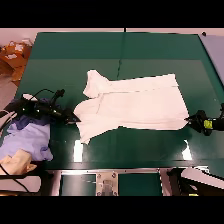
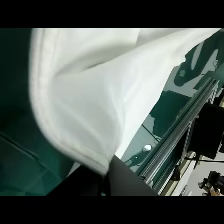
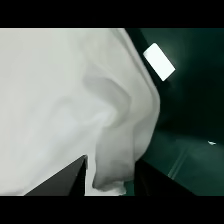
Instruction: Fold the shirts.
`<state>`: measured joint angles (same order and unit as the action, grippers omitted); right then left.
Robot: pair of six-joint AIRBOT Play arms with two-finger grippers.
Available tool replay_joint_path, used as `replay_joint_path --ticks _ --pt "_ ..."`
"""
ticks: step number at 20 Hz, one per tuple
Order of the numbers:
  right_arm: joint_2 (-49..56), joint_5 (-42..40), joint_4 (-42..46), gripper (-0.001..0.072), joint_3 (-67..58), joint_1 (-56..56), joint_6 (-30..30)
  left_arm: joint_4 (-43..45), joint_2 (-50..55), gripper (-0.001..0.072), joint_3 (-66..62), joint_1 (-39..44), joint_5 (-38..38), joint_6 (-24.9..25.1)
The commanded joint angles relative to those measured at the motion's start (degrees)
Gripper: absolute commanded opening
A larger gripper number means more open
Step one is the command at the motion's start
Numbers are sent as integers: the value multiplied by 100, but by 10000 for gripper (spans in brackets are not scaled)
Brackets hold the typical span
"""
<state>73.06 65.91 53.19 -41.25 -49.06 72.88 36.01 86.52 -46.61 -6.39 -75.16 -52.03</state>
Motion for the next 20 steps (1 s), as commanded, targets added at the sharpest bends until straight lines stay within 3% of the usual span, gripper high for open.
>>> replay_joint_path --ticks 1,3,8,11,14,18,20 --pt "-4 -280 107 337 -7 -15 170 0 -2 24 -4 4 -48 2" --pt "-4 -339 98 311 -7 -109 173 0 -2 24 -4 4 -44 2" --pt "-7 -380 83 15 -48 -184 164 -4 -4 24 -7 4 57 0" --pt "-85 -28 63 15 -535 -94 74 -4 -262 22 -94 4 103 -33" --pt "-452 197 -411 15 -1287 52 39 -15 -1051 22 -935 4 -42 -468" --pt "-1158 229 -1753 14 -2481 111 39 -24 -2142 22 -2953 4 -197 -1054" --pt "-1554 210 -2874 14 -2979 111 37 -26 -2559 23 -4109 4 -179 -1268"
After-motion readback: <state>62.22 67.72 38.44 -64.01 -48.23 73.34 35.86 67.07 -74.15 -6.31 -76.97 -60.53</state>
